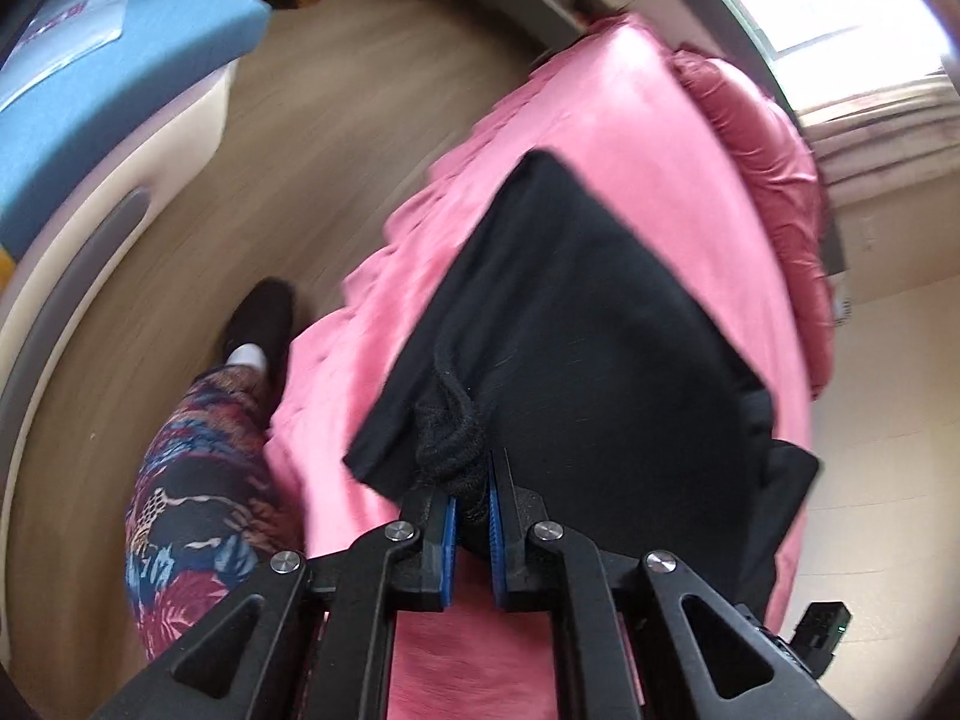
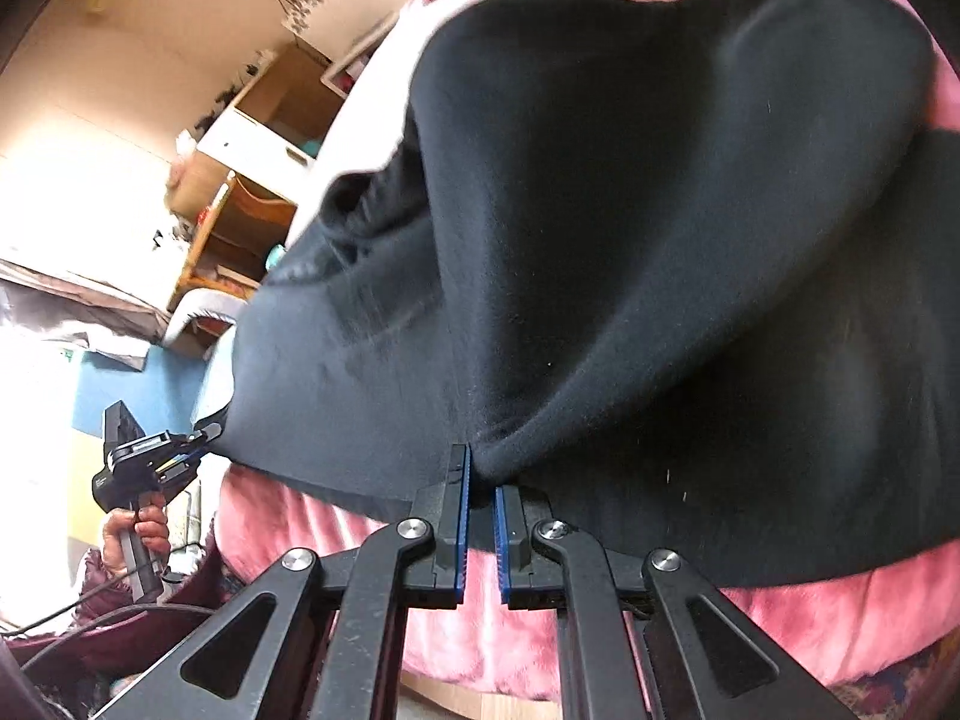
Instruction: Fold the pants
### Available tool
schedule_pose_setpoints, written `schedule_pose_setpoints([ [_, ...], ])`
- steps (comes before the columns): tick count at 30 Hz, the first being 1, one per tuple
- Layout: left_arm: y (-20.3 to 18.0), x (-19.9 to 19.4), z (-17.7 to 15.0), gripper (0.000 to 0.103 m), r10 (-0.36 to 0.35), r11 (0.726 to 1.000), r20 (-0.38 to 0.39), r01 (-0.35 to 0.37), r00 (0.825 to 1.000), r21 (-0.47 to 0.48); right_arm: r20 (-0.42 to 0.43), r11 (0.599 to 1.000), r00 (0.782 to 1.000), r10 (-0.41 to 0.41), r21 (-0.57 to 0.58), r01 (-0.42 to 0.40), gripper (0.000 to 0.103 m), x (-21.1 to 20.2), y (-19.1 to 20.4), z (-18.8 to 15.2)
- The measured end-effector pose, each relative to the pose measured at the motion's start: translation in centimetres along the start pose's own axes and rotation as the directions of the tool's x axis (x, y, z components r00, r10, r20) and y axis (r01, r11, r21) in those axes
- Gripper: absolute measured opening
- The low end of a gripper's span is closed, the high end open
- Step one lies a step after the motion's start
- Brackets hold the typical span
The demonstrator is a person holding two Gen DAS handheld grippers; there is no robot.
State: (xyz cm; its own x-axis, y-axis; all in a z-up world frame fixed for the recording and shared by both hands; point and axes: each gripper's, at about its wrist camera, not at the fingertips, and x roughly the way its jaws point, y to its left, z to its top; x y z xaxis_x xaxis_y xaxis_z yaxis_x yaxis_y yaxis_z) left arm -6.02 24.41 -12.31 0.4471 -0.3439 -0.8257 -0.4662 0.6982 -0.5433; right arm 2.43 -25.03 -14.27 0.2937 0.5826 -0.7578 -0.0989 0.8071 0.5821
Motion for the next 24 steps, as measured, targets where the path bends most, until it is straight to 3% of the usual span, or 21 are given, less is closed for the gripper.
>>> schedule_pose_setpoints([
  [5, -0.7, -0.3, 0.2, 0.009, 0.036, 0.999, 0.001, -0.036, 0.999, 0.020, -0.045, 1.000, 0.999, -0.020, -0.023, 0.019, 0.007, 1.2, 0.2, -0.5],
  [8, -1.7, -0.6, 0.1, 0.016, 0.086, 0.996, 0.003, -0.086, 0.996, 0.037, -0.059, 1.000, 0.998, 0.007, 0.004, -0.006, 0.013, 1.5, -0.4, -0.3],
  [9, -1.8, -0.7, 0.1, 0.021, 0.096, 0.995, 0.004, -0.096, 0.995, 0.031, -0.062, 0.999, 0.998, 0.022, 0.025, -0.021, 0.019, 1.3, -1.0, -0.2],
  [10, -1.9, -1.2, 0.1, 0.024, 0.118, 0.993, 0.013, -0.119, 0.993, 0.026, -0.052, 0.999, 0.998, 0.030, 0.035, -0.028, 0.034, 0.8, -1.2, -0.2],
  [12, -2.2, -1.6, 0.3, 0.027, 0.167, 0.985, 0.035, -0.168, 0.985, 0.024, -0.003, 0.998, 0.999, 0.036, 0.059, -0.035, 0.049, -0.7, -2.4, 0.3],
  [14, -2.5, -2.9, 0.3, 0.027, 0.185, 0.982, 0.083, -0.188, 0.979, 0.024, 0.067, 0.995, 0.997, 0.026, 0.097, -0.032, 0.049, -2.6, -4.0, 1.1],
  [16, -3.0, -4.2, 0.2, 0.027, 0.225, 0.972, 0.145, -0.231, 0.964, 0.032, 0.159, 0.986, 0.987, -0.023, 0.165, -0.004, 0.049, -5.3, -6.7, 2.0],
  [18, -3.7, -4.9, -0.1, 0.027, 0.218, 0.972, 0.182, -0.231, 0.959, 0.052, 0.233, 0.971, 0.968, -0.096, 0.235, 0.039, 0.049, -7.4, -9.3, 3.2],
  [20, -4.8, -4.9, -0.3, 0.027, 0.176, 0.975, 0.190, -0.197, 0.966, 0.098, 0.297, 0.946, 0.938, -0.176, 0.314, 0.078, 0.048, -9.2, -12.1, 4.7],
  [22, -6.6, -4.5, -0.8, 0.027, 0.135, 0.968, 0.179, -0.168, 0.975, 0.185, 0.332, 0.920, 0.915, -0.228, 0.381, 0.091, 0.041, -10.1, -14.6, 6.4],
  [24, -9.0, -3.6, -1.8, 0.027, 0.094, 0.938, 0.148, -0.137, 0.985, 0.318, 0.351, 0.894, 0.895, -0.276, 0.436, 0.105, 0.038, -10.5, -16.5, 8.1],
])
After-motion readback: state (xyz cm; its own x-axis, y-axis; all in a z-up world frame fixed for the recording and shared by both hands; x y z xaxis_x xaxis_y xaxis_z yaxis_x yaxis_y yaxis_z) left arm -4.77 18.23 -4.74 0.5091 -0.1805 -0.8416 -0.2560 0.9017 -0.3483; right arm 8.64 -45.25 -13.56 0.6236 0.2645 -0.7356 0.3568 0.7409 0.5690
